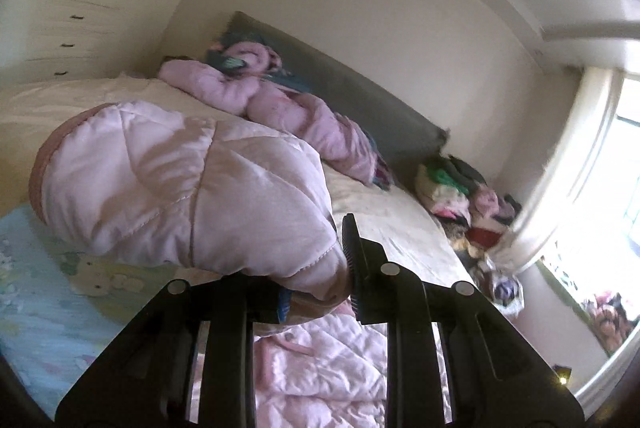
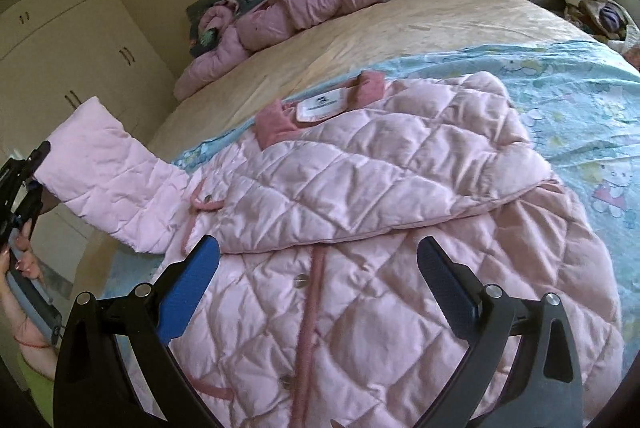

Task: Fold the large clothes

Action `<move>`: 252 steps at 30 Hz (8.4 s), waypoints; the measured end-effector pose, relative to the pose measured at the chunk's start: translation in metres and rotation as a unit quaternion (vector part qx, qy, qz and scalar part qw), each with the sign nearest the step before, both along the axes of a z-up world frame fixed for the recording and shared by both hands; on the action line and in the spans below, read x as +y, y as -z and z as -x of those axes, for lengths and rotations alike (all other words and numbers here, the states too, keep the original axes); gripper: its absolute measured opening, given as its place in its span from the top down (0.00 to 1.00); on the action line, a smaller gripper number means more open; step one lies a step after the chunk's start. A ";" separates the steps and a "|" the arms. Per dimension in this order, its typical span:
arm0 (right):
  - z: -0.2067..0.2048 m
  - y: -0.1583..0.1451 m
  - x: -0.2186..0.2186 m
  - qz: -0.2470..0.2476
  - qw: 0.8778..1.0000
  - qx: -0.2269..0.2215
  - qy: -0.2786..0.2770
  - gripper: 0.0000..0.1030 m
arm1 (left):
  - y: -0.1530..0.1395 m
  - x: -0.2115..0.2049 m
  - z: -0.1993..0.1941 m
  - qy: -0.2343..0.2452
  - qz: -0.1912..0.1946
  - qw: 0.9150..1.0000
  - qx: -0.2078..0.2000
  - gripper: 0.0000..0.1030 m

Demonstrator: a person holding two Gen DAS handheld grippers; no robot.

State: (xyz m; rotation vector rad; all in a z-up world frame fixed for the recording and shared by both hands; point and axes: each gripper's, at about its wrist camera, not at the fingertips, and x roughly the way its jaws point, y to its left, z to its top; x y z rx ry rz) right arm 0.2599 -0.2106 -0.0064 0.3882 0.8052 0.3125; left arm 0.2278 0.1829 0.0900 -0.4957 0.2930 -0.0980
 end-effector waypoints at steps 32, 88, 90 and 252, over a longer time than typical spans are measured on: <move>0.020 0.025 -0.099 -0.044 0.989 0.042 0.137 0.04 | 0.152 -0.192 -0.060 0.254 -0.238 0.925 0.153 0.81; -0.092 0.003 -0.039 -0.120 0.992 0.009 0.025 0.92 | 0.126 -0.210 -0.035 0.295 -0.333 0.888 0.121 0.09; -0.088 -0.012 -0.033 -0.104 0.994 -0.015 0.012 0.93 | 0.120 -0.206 -0.034 0.295 -0.328 0.890 0.115 0.09; 0.044 -0.059 0.019 0.061 0.996 -0.066 0.005 0.04 | 0.050 -0.085 0.032 0.048 -0.206 0.965 0.154 0.08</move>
